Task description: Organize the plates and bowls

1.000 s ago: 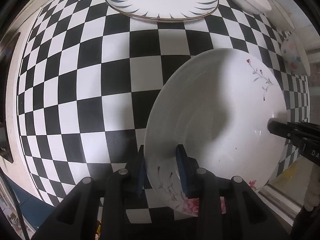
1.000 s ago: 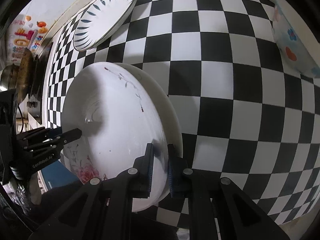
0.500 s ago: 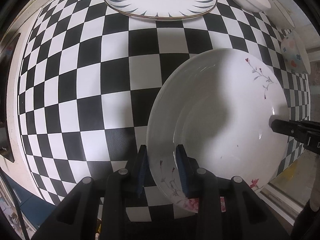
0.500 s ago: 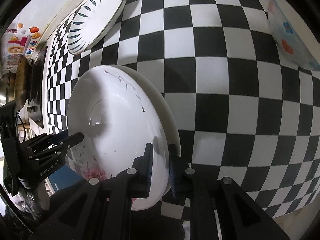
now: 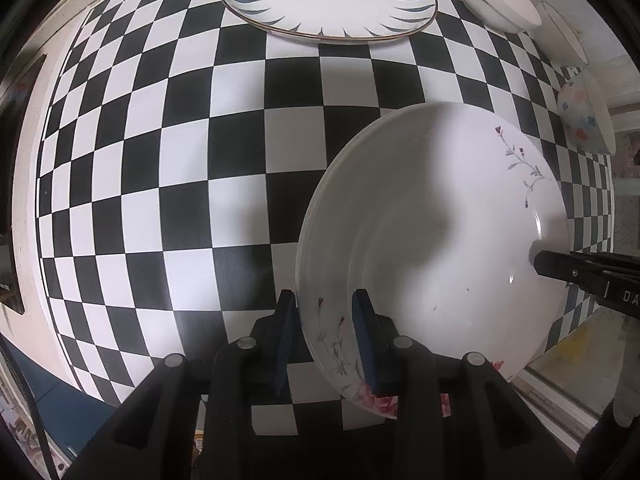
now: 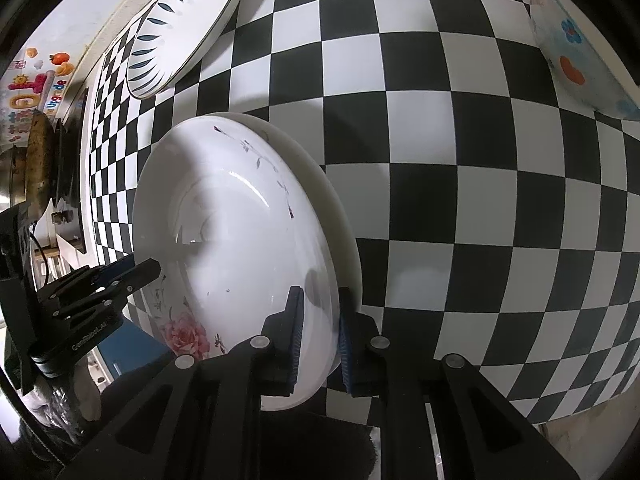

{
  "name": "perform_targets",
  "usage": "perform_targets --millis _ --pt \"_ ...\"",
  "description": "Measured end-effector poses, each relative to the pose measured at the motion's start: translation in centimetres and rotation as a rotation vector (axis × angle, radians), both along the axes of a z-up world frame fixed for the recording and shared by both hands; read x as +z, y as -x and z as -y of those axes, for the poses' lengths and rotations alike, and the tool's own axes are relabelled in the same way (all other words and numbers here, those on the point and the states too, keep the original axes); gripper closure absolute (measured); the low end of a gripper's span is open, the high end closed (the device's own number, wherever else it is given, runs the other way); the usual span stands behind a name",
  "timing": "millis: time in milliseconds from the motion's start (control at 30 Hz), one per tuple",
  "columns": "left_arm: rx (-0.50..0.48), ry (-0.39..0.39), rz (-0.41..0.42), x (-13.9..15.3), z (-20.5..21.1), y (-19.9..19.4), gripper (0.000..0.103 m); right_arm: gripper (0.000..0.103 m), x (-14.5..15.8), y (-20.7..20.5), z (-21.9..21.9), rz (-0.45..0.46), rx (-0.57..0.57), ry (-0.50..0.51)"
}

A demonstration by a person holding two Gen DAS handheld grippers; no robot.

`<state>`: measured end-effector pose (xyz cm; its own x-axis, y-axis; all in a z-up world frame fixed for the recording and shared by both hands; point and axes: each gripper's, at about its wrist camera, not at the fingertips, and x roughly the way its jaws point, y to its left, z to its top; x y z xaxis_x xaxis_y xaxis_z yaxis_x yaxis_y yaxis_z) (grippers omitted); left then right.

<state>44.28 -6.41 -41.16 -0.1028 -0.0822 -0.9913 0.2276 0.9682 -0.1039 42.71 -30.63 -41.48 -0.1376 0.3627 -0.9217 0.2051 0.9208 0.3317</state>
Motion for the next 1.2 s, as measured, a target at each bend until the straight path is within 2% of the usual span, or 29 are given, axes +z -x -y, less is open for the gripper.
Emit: perform_targets --millis 333,833,933,1067,1133,1167,1200 --pt "-0.005 -0.015 -0.003 0.0 -0.1 0.0 0.076 0.085 0.3 0.2 -0.1 -0.049 -0.011 0.019" --pt "0.0 -0.013 -0.027 0.1 0.1 -1.7 0.076 0.085 0.4 0.8 1.8 -0.084 -0.067 -0.046" --pt "0.017 -0.003 -0.025 0.7 -0.5 -2.3 0.076 0.085 1.1 0.6 1.6 -0.066 -0.057 -0.018" --pt "0.059 -0.013 0.038 2.6 -1.8 -3.9 0.076 0.085 2.9 -0.6 1.3 -0.001 -0.049 0.0" --pt "0.083 -0.015 0.085 3.7 -2.5 -5.3 0.075 0.081 3.9 -1.8 0.9 0.05 -0.05 0.0" --pt "0.096 -0.009 0.101 4.0 -2.8 -6.3 0.069 0.076 4.3 -2.5 0.8 0.077 -0.054 -0.005" --pt "0.109 0.001 0.108 4.2 -3.1 -7.2 0.067 0.058 4.6 -3.2 0.6 0.105 -0.063 -0.011"
